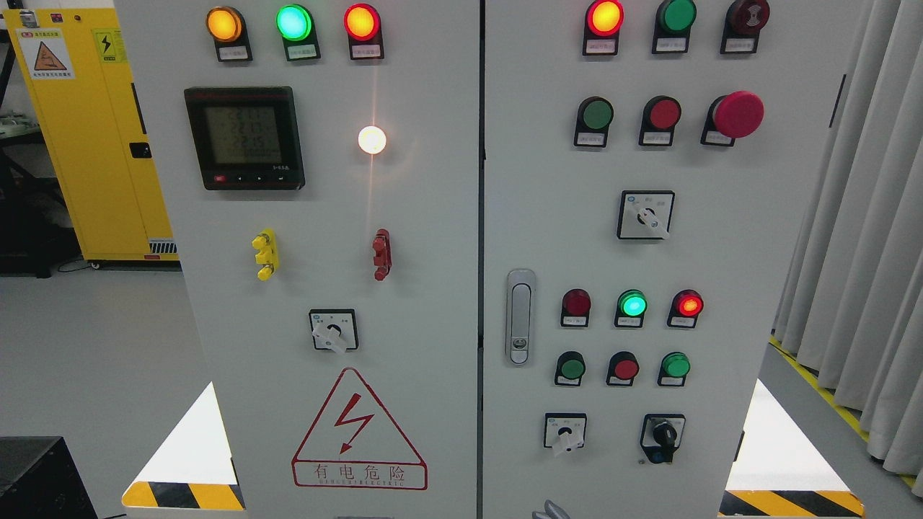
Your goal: Press green start button
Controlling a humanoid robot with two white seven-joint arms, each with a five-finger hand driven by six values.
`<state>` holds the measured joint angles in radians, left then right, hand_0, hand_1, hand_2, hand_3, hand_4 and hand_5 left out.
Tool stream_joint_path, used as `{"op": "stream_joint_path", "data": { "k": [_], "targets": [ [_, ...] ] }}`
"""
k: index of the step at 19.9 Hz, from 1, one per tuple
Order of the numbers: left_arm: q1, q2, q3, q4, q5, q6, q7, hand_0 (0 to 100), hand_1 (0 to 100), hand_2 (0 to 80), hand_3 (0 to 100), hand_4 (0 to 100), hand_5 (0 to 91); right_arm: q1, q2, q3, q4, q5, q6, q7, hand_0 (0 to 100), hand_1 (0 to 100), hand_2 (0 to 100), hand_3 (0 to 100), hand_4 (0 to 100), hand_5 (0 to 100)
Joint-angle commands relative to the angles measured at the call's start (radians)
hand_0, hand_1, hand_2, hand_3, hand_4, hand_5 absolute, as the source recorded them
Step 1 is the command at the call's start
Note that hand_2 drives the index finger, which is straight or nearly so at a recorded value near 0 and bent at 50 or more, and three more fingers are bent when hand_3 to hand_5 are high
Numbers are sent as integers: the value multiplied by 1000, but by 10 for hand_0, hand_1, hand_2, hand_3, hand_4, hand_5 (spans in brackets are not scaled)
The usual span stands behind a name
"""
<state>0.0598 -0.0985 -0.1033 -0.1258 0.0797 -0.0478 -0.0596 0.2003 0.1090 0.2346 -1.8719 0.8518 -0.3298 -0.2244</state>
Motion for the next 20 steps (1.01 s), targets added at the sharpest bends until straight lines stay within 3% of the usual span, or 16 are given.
{"op": "stream_joint_path", "data": {
  "k": [1, 5, 9, 12, 20],
  "targets": [
    [0, 0, 0, 0, 0, 0, 0, 120, 556, 0, 0, 0, 0, -41, 1, -106, -27, 266, 2, -3, 576, 835, 0, 960, 1000, 1000],
    [0, 0, 0, 0, -1, 0, 0, 120, 556, 0, 0, 0, 0, -88, 1, -139, -24, 368, 21, -1, 566, 872, 0, 1000, 1000, 1000],
    [0, 0, 0, 0, 0, 0, 0, 120, 556, 0, 0, 0, 0, -182, -11, -146, 5, 412, 127, 3, 597, 931, 0, 1000, 1000, 1000],
    [0, 0, 0, 0, 0, 0, 0, 120, 556, 0, 0, 0, 0, -249, -12, -146, 34, 441, 169, 7, 606, 956, 0, 1000, 1000, 1000],
    [0, -1, 0, 0, 0, 0, 0, 120, 556, 0, 0, 0, 0, -301, -32, -146, 56, 490, 247, 8, 625, 965, 0, 1000, 1000, 1000]
  ]
}}
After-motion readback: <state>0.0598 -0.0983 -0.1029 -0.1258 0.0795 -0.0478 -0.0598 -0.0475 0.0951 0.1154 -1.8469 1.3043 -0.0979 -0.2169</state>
